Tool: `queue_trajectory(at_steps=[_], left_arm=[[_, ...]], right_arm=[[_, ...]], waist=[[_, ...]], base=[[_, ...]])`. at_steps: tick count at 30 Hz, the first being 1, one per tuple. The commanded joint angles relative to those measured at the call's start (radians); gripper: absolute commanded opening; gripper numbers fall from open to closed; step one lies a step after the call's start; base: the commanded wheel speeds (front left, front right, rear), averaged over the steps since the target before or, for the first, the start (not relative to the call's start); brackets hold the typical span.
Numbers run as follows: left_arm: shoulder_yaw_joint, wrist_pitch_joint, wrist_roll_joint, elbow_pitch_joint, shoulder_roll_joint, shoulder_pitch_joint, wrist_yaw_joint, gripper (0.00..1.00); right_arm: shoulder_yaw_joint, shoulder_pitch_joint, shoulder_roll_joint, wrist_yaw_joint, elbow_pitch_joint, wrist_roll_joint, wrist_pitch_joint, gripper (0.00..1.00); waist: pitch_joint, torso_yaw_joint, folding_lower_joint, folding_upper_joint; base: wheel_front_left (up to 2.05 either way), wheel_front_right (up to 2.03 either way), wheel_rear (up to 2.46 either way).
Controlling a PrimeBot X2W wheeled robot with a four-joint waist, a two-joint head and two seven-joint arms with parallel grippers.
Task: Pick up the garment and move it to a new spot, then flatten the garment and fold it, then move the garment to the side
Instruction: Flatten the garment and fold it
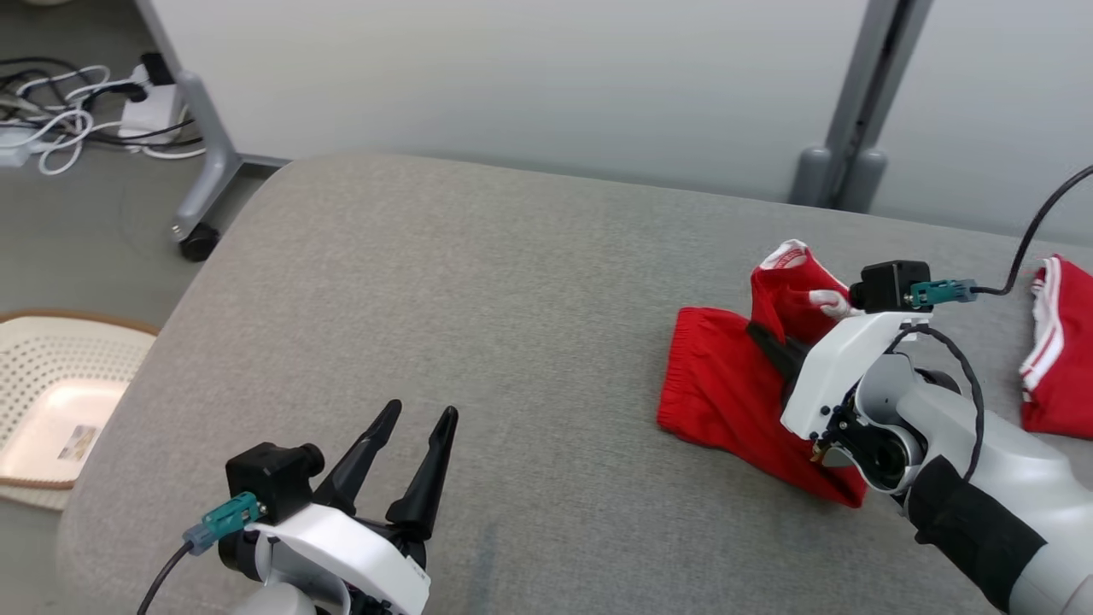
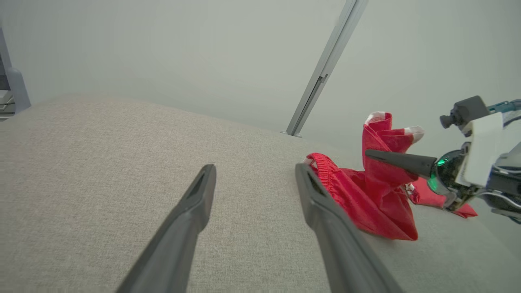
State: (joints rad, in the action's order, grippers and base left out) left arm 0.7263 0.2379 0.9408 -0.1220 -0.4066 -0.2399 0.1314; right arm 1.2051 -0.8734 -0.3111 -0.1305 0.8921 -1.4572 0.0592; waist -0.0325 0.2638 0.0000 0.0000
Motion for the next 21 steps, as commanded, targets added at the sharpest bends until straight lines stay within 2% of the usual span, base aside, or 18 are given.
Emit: queue_trajectory(at_steps=[1, 5, 6, 7, 10, 12, 13, 14, 15, 21], left_arm=[[-0.001, 0.003, 0.0, -0.008, 0.001, -0.016, -0.007, 1.0], [0.0, 0.005, 0.0, -0.017, 0.009, -0.018, -0.012, 1.0], [0.0, 0.005, 0.0, -0.021, 0.011, -0.019, -0.014, 1.0], [-0.001, 0.007, 0.0, -0.024, 0.013, -0.02, -0.016, 1.0], [0.0, 0.007, 0.002, -0.032, 0.019, -0.022, -0.018, 1.0], [0.001, 0.008, 0.004, -0.038, 0.021, -0.025, -0.022, 1.0], [0.001, 0.008, 0.004, -0.04, 0.022, -0.027, -0.024, 1.0], [0.002, 0.008, 0.004, -0.043, 0.023, -0.03, -0.025, 1.0], [0.002, 0.008, 0.004, -0.046, 0.025, -0.034, -0.025, 1.0], [0.002, 0.003, 0.01, -0.059, 0.018, -0.029, -0.025, 1.0]], right_arm=[[0.0, -0.011, 0.012, -0.001, 0.031, -0.012, -0.019, 0.0], [0.003, -0.02, 0.035, -0.001, 0.064, -0.014, -0.029, 0.0], [0.004, -0.023, 0.039, -0.001, 0.072, -0.014, -0.03, 0.04], [0.006, -0.024, 0.042, -0.001, 0.077, -0.012, -0.033, 0.17], [0.015, -0.028, 0.055, -0.001, 0.08, -0.006, -0.05, 0.24], [0.02, -0.033, 0.068, -0.001, 0.083, -0.003, -0.055, 0.35], [0.022, -0.034, 0.075, -0.001, 0.084, 0.0, -0.058, 0.46], [0.024, -0.036, 0.08, -0.001, 0.086, 0.003, -0.058, 0.77], [0.026, -0.039, 0.084, -0.001, 0.086, 0.008, -0.055, 1.0], [0.037, -0.035, 0.094, -0.001, 0.044, 0.018, -0.045, 1.0]], waist=[[-0.012, 0.03, 0.0, 0.0], [-0.02, 0.045, 0.0, 0.0], [-0.023, 0.048, 0.0, 0.0], [-0.025, 0.05, 0.0, 0.0], [-0.03, 0.052, 0.0, 0.0], [-0.034, 0.05, 0.0, 0.0], [-0.035, 0.049, 0.0, 0.0], [-0.036, 0.047, 0.0, 0.0], [-0.037, 0.045, 0.0, 0.0], [-0.02, 0.02, 0.0, 0.0]], base=[[0.0, 0.0, 0.0], [0.0, 0.0, 0.0], [0.0, 0.0, 0.0], [0.0, 0.0, 0.0], [0.0, 0.0, 0.0], [0.0, 0.0, 0.0], [0.0, 0.0, 0.0], [0.0, 0.0, 0.0], [0.0, 0.0, 0.0], [0.0, 0.0, 0.0]])
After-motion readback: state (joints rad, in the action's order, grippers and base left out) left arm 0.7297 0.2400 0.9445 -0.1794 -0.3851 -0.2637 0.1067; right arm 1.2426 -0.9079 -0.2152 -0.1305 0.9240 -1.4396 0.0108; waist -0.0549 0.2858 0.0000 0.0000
